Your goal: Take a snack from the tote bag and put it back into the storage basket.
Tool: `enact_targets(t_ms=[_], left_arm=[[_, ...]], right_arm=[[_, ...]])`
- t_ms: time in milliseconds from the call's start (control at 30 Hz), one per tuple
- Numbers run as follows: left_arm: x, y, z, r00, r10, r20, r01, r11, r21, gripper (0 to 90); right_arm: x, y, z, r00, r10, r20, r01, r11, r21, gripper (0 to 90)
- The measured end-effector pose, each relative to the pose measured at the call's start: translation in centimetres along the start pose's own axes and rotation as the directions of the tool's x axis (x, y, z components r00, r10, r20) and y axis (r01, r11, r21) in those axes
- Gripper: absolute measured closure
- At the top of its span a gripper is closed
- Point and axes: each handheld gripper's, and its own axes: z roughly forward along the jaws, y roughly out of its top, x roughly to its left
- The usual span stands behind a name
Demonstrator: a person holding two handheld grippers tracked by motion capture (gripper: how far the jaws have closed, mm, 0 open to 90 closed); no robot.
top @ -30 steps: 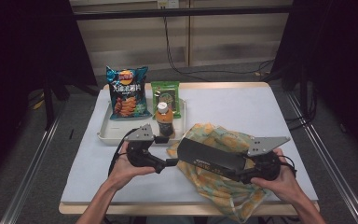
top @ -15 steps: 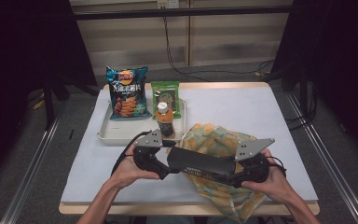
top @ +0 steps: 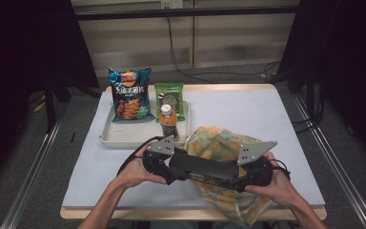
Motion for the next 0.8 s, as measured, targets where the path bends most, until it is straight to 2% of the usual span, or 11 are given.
enact_targets(t_ms=[200, 300, 467, 500, 567, 700, 800], left_arm=[[-0.1, -0.2, -0.2, 0.9998, 0.018, 0.002, -0.018, 0.9995, 0.026, 21.3], [-0.2, -0.3, -0.3, 0.9994, 0.032, 0.013, -0.033, 0.9987, 0.04, 23.3], [-0.1, -0.3, -0.6, 0.9968, 0.056, 0.057, -0.059, 0.9963, 0.061, 30.6], [-0.1, -0.4, -0.5, 0.9969, 0.042, 0.066, -0.046, 0.9967, 0.067, 31.5], [-0.1, -0.4, -0.6, 0.996, 0.038, 0.081, -0.045, 0.9954, 0.084, 33.8], [-0.5, -0.2, -0.9, 0.9929, 0.061, 0.102, -0.068, 0.9951, 0.071, 39.4], [-0.8, -0.1, -1.1, 0.9916, 0.075, 0.106, -0.082, 0.9949, 0.059, 41.4]], right_arm=[[0.0, 0.1, 0.2, 0.9999, -0.005, -0.008, 0.006, 1.0, 0.005, 43.3], [0.1, 0.1, 0.4, 0.9997, -0.023, -0.01, 0.023, 1.0, 0.006, 43.2], [-0.1, -0.2, 0.4, 0.9987, -0.038, -0.033, 0.038, 0.999, 0.003, 42.9], [-0.1, -0.3, 0.4, 0.9986, -0.042, -0.034, 0.042, 0.999, 0.001, 42.8], [-0.2, -0.5, 0.4, 0.9982, -0.042, -0.042, 0.042, 0.999, 0.004, 42.5], [-0.5, -0.7, 0.3, 0.9986, -0.027, -0.045, 0.027, 1.0, -0.012, 38.5], [-0.9, -0.8, 0.1, 0.9978, -0.013, -0.065, 0.011, 1.0, -0.029, 37.0]])
